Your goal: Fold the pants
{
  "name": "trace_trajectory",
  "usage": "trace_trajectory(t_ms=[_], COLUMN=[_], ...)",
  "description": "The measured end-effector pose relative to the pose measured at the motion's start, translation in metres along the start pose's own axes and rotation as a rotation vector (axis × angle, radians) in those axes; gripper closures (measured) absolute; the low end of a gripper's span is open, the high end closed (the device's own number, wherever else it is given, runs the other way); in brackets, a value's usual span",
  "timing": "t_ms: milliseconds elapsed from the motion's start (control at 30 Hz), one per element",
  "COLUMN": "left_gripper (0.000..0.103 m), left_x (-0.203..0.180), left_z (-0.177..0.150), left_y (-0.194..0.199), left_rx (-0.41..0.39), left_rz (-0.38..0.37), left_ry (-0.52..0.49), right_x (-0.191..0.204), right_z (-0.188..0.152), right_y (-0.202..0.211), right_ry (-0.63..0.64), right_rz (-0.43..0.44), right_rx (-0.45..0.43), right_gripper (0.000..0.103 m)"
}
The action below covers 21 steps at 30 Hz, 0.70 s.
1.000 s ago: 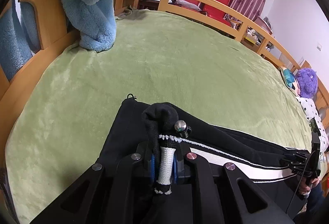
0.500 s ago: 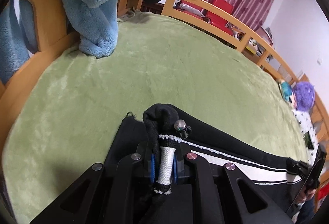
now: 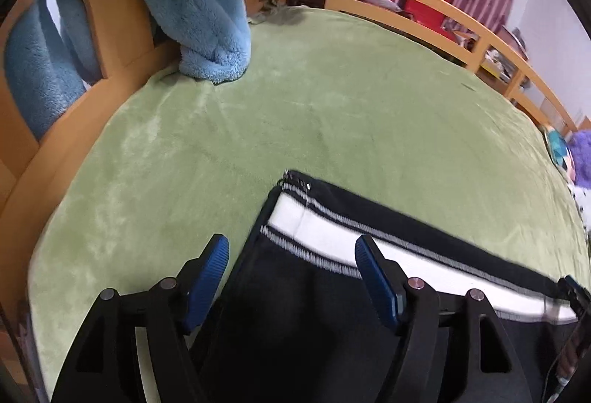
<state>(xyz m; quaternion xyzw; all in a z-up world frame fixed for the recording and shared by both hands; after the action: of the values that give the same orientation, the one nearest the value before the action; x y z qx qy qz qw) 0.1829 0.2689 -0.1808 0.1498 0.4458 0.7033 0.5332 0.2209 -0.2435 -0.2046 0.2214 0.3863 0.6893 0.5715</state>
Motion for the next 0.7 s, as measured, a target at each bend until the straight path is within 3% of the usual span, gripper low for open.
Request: trace_trajectory(t_ms=[100,233,367,533,700], left_gripper=[0.034,0.034,0.034,0.034,0.034], left_x=[-0.005,-0.009,-0.001,0.021,0.036], left_z=[-0.015,-0.040,-0.063,-0.082,-0.088], left_y=[0.021,0.035,0.037,0.024,0.019], left_rx=[-0.032,-0.036,-0.003,0.037,0.053], left_rz=[-0.042,-0.073,-0.094,-0.040,-0.084], left_ry=[-0.040,-0.124,-0.133,-0.125,-0.091], right_x=[0.008,0.026,0.041,0.054,0.057], right_z=[-0.016,-0.039,-0.061,-0.101,-0.118], right_y=[0.021,0.039,0.053,0.061,0.054], right_ry=[-0.056,-0.097,-0.133,-0.196,-0.216], right_rz=[-0.051,-0.072,-0.086,-0.093,-0.106], right_rx=[-0.018,0.022,0.054,0.097,0.126], right_gripper=[0.050,0.050,0.050,0.048,0.042])
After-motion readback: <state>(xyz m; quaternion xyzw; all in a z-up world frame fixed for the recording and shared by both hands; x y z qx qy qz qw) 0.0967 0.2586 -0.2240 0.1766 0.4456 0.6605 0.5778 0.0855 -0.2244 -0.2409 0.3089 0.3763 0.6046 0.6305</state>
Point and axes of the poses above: each gripper's, at about its wrist camera, not at the fingertips, and y roughly against the way its jaws point, x to its left, z to its top, the point moved 1 cm from there along -y, roughly the way its jaws point, and after that the axes turned 12 degrees about y, right-handed, at the moved point
